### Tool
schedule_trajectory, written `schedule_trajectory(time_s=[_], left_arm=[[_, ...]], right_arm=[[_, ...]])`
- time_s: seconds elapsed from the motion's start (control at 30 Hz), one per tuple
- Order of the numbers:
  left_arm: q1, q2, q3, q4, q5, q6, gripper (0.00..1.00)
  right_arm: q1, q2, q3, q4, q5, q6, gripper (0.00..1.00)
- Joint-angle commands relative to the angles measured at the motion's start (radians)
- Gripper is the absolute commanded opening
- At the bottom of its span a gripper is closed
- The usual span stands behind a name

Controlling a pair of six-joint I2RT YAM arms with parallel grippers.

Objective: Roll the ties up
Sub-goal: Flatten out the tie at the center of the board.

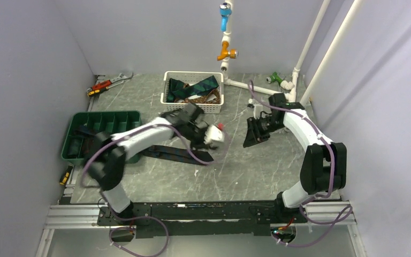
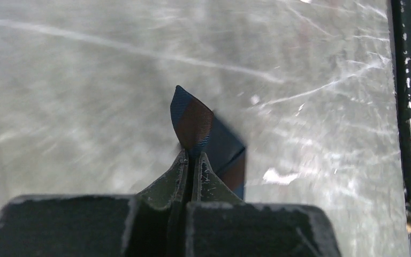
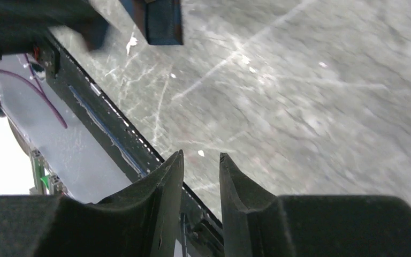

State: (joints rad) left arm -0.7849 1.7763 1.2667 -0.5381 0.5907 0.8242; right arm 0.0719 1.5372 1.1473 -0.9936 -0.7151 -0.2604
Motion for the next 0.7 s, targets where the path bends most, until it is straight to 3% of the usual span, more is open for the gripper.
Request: schedule_trajectory(time_s=[0.0,0.2,0.37,0.57,0.67], left_arm=[[0.187,-0.325,-0.051,-0.115,0.068,0.037,0.0],[0.433,-0.502,-0.098,-0.284,0.027,0.188,0.0],[0.582,-0.597,-0.1,-0.337,0.034,0.231,0.0],[0.671,-0.658,-0.112,-0.371,0.06,0.265,0.0],[0.677,-0.666,-0.12,-0.373,0.088,0.266,0.0]], right_arm=[[0.173,0.033,-0.023,0.219,-0.03,0.149,0.35],[0.379,0.203,0.057,0.384,0.049,0.232,0.42],[0.484,0.345,0.144,0.444,0.148,0.247,0.47],[0.577,0.428,0.153,0.46,0.278,0.215,0.49],[0.613,0.478,0.158,0.413,0.334,0.18,0.42]])
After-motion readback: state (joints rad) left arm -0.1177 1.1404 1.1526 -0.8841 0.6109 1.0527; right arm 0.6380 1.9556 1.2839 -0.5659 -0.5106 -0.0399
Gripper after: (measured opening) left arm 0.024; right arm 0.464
